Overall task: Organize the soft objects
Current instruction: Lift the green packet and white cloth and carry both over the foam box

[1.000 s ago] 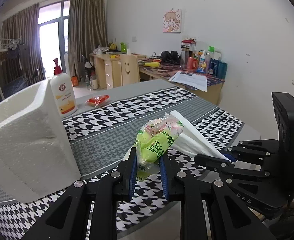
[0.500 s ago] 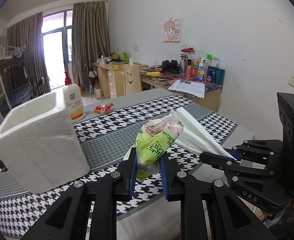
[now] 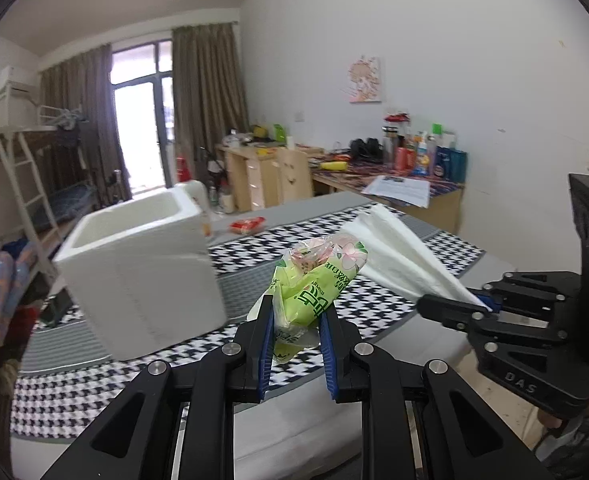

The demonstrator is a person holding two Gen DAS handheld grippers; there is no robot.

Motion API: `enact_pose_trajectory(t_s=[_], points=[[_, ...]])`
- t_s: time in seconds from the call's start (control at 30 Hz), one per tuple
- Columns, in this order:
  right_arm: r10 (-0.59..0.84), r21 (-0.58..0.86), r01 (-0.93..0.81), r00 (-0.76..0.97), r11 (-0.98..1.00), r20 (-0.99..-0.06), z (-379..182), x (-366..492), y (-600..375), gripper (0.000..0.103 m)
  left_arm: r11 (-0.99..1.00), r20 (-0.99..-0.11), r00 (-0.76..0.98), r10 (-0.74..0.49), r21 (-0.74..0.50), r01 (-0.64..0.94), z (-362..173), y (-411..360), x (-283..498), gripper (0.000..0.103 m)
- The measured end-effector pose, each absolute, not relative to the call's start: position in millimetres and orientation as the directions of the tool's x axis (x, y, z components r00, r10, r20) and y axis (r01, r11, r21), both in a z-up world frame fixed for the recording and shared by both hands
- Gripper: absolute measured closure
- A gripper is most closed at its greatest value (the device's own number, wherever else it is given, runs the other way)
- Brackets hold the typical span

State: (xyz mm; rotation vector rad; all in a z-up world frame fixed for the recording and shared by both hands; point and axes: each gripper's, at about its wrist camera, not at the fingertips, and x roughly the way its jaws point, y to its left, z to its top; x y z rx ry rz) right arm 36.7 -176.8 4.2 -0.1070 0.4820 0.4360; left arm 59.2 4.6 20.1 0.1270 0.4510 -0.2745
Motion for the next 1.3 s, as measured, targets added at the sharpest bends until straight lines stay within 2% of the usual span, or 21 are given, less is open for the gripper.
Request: enact_pose_trajectory(t_s=[0.87,1.3], points=[[0.607,-0.044,-0.687,0.668,0.726,-0.431,10.0,20.7,-74.1,0.09,0.999,-0.383,0.923,0.032,-0.006,-0.037,13.1,129.1,-7.5,0.081],[0.64,-0.059,-0.719,0.651,0.693,-0.409,18.4,23.9,-48.7,0.09,0.994,-0.347,0.935,0.074,-0.046,-0.095,22.3,159.3,-7.5,0.081]])
